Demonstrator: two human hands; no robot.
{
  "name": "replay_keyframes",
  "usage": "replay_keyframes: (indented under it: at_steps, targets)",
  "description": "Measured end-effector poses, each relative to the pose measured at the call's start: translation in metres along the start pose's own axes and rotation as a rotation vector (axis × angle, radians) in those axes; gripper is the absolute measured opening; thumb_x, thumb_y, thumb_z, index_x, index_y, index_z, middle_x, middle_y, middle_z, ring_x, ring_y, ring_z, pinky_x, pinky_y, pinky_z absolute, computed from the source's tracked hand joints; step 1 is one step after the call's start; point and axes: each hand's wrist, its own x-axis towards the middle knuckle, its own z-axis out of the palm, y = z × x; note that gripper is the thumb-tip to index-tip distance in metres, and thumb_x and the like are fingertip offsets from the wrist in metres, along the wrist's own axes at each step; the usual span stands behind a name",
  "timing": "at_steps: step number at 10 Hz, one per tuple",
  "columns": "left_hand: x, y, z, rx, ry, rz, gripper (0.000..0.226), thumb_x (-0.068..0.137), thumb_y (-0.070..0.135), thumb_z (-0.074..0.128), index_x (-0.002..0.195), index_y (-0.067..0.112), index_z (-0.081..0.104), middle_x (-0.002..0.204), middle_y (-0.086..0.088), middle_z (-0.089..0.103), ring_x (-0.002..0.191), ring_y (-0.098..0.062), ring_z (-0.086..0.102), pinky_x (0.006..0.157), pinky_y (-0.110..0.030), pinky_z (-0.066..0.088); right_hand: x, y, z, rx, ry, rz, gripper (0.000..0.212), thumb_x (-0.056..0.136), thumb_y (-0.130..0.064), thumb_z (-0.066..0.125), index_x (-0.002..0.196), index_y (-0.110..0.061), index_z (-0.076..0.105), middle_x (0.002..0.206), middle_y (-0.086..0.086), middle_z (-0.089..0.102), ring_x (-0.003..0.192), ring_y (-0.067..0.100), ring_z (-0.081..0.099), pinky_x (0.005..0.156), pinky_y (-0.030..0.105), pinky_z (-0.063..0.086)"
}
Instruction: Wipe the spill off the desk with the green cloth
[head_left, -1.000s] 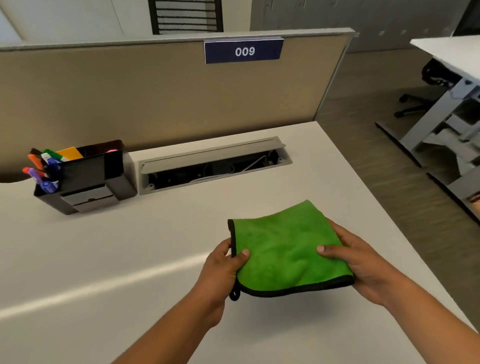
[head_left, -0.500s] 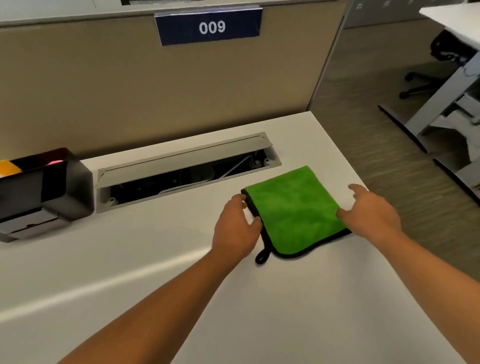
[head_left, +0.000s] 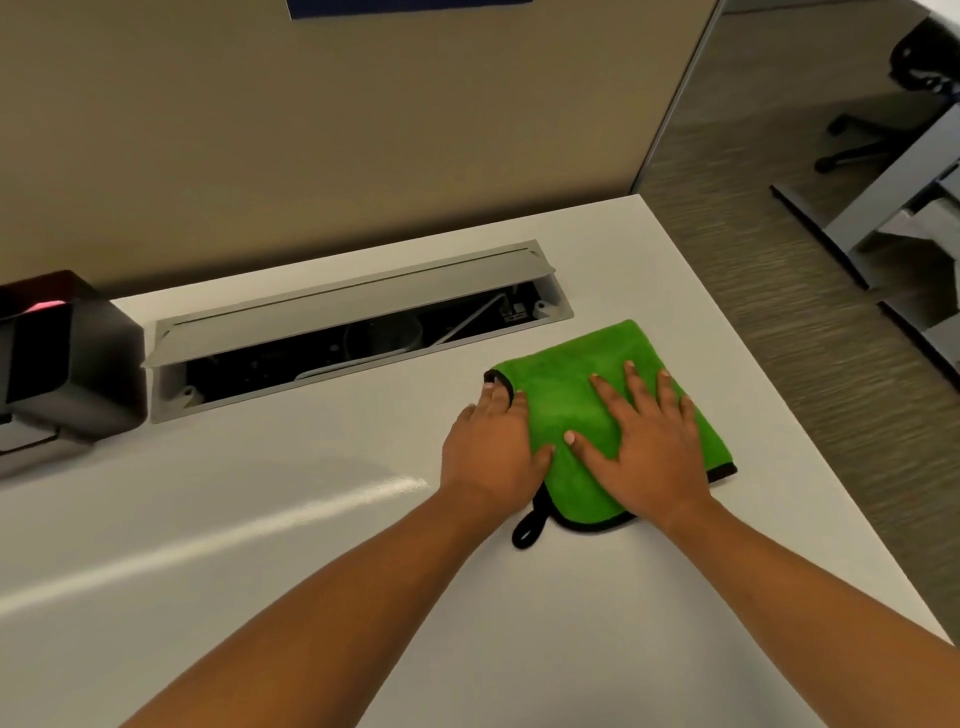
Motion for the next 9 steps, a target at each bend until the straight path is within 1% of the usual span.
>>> replay_keyframes:
  at_steps: [1, 2, 4, 5, 6, 7, 8, 9]
  targets:
    - [0.01, -0.013, 0.004, 0.044, 0.009, 0.04, 0.078, 0.088, 0.056, 0.049, 0.15, 0.015, 0.026, 0.157, -0.009, 0.029, 0.147, -0.022, 0.02, 0.117, -0.041, 0.021, 0.002, 0.001, 0.008, -0.012, 0.039, 0.012, 0.083, 0.085, -0.086, 0.026, 0.154, -0.041, 0.029, 0.166, 0.007, 0.024, 0.152, 0.04, 0.016, 0.12, 0.061, 0.02]
    - [0.017, -0.018, 0.007, 0.052, 0.018, 0.057, 0.079, 0.088, 0.058, 0.047, 0.151, 0.015, 0.024, 0.158, -0.009, 0.026, 0.148, -0.021, 0.016, 0.118, -0.041, 0.019, 0.008, 0.001, 0.012, -0.015, 0.07, 0.024, 0.083, 0.084, -0.087, 0.025, 0.153, -0.042, 0.03, 0.165, 0.006, 0.026, 0.151, 0.039, 0.018, 0.119, 0.06, 0.021]
    - [0.032, -0.018, 0.005, 0.029, -0.014, 0.03, 0.081, 0.09, 0.056, 0.049, 0.153, 0.017, 0.016, 0.161, -0.01, 0.018, 0.149, -0.023, 0.009, 0.118, -0.039, 0.012, 0.025, 0.0, 0.009, -0.024, 0.029, 0.04, 0.085, 0.082, -0.088, 0.022, 0.155, -0.044, 0.023, 0.167, 0.005, 0.019, 0.153, 0.038, 0.012, 0.121, 0.059, 0.016]
    - [0.02, -0.024, 0.0, 0.018, -0.043, 0.046, 0.076, 0.091, 0.051, 0.052, 0.153, 0.027, 0.015, 0.163, -0.01, 0.006, 0.15, -0.026, 0.002, 0.118, -0.042, 0.011, 0.022, -0.002, 0.001, -0.048, -0.046, 0.029, 0.087, 0.083, -0.087, 0.017, 0.157, -0.041, 0.015, 0.168, 0.006, 0.014, 0.153, 0.039, 0.008, 0.121, 0.058, 0.012]
    - [-0.002, -0.04, -0.009, 0.043, -0.037, 0.063, 0.08, 0.088, 0.047, 0.06, 0.152, 0.032, 0.014, 0.164, -0.003, -0.004, 0.15, -0.023, -0.004, 0.118, -0.04, 0.008, 0.013, -0.006, -0.011, -0.054, -0.149, 0.037, 0.085, 0.088, -0.079, 0.029, 0.158, -0.034, 0.015, 0.169, 0.006, 0.013, 0.153, 0.038, 0.01, 0.122, 0.055, 0.015]
    - [-0.035, -0.059, -0.025, 0.123, -0.034, 0.03, 0.085, 0.089, 0.05, 0.057, 0.154, 0.027, 0.007, 0.164, -0.001, -0.006, 0.15, -0.021, -0.006, 0.117, -0.036, 0.002, -0.015, -0.021, -0.03, 0.048, -0.269, 0.043, 0.082, 0.089, -0.061, 0.057, 0.156, -0.024, 0.028, 0.166, 0.008, 0.023, 0.151, 0.036, 0.02, 0.12, 0.052, 0.028]
    - [-0.066, -0.091, -0.054, 0.163, 0.027, -0.042, 0.078, 0.095, 0.052, 0.044, 0.154, 0.02, 0.005, 0.163, 0.001, -0.007, 0.15, -0.019, -0.005, 0.112, -0.032, -0.003, -0.058, -0.048, -0.055, 0.17, -0.415, 0.022, 0.065, 0.085, -0.055, 0.068, 0.141, -0.025, 0.052, 0.149, 0.003, 0.05, 0.134, 0.025, 0.048, 0.107, 0.038, 0.044]
    - [-0.095, -0.122, -0.093, 0.228, 0.112, -0.041, 0.066, 0.1, 0.045, 0.033, 0.154, 0.018, 0.005, 0.163, 0.0, -0.007, 0.15, -0.018, -0.003, 0.111, -0.03, -0.003, -0.112, -0.076, -0.083, 0.325, -0.697, -0.093, 0.052, 0.079, -0.06, 0.072, 0.125, -0.037, 0.062, 0.134, -0.012, 0.058, 0.117, 0.005, 0.058, 0.099, 0.028, 0.05]
